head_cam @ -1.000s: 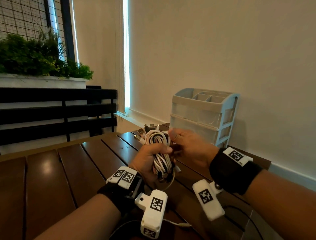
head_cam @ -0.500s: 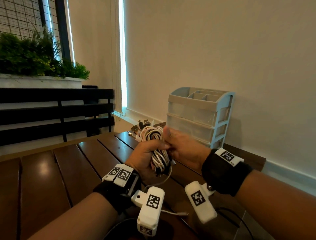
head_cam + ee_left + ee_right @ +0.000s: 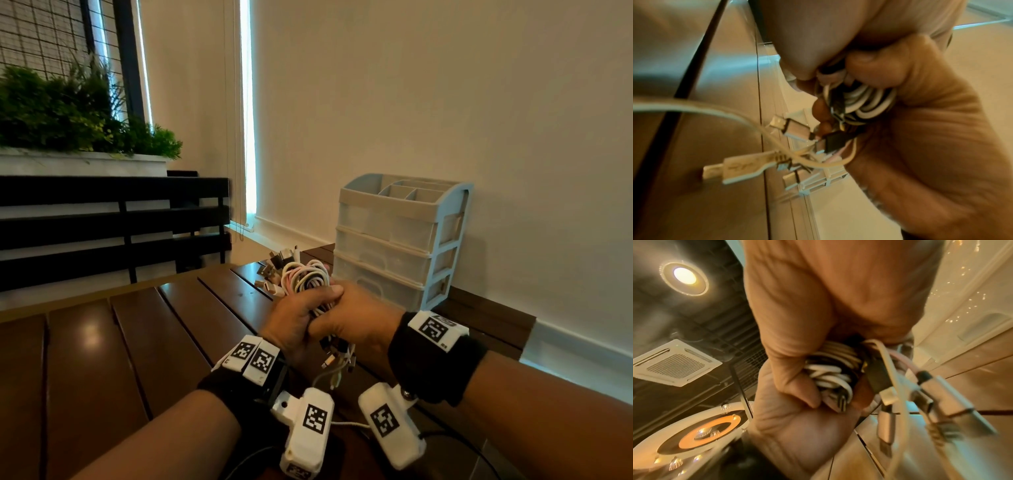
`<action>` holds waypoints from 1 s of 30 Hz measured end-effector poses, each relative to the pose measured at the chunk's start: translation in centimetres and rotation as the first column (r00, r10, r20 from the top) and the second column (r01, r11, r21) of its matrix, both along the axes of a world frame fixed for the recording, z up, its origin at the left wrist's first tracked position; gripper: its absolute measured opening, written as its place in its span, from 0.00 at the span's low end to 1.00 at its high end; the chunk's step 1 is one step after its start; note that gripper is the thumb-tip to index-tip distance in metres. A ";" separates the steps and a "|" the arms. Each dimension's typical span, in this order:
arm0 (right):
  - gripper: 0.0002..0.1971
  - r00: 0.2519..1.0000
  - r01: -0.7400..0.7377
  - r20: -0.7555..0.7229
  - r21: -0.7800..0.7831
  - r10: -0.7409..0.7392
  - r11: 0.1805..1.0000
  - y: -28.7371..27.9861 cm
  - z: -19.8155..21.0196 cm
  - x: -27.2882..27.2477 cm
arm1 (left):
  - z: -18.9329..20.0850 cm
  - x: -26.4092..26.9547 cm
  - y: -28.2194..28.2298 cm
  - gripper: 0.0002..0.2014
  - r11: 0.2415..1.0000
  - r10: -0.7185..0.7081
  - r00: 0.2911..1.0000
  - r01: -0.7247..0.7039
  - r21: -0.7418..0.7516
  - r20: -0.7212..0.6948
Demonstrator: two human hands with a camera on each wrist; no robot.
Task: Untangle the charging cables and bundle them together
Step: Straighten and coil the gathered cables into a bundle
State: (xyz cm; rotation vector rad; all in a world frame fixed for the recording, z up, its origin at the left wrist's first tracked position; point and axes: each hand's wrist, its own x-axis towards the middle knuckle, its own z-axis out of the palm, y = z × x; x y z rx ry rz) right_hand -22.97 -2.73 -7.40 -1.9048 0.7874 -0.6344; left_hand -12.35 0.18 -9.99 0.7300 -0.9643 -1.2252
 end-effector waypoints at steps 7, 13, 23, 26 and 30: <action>0.20 0.998 -0.042 0.033 -0.062 0.044 0.997 0.5 0.7 -0.7 | 0.5 -0.4 0.4 0.08 0.997 0.037 0.998 -0.033 -0.076 0.051; 0.16 0.999 0.050 0.006 -0.202 -0.050 0.978 0.2 0.0 -1.0 | 0.9 -1.1 0.9 0.08 1.000 0.001 0.999 0.000 -0.031 0.036; 0.15 0.864 0.095 -0.284 -0.719 -0.416 0.689 0.2 1.1 -0.9 | 0.8 -3.7 0.0 0.40 0.958 0.263 0.952 -0.239 0.155 -0.157; 0.13 0.832 -0.018 -0.376 -0.753 -0.408 0.658 0.5 0.6 0.2 | 0.6 -2.5 -0.3 0.44 0.940 0.290 0.939 -0.244 0.236 -0.183; 0.20 0.837 -0.154 -0.466 -0.705 -0.287 0.692 0.0 0.5 1.4 | 0.8 -0.8 -0.3 0.33 0.894 0.415 0.890 -0.360 0.266 -0.191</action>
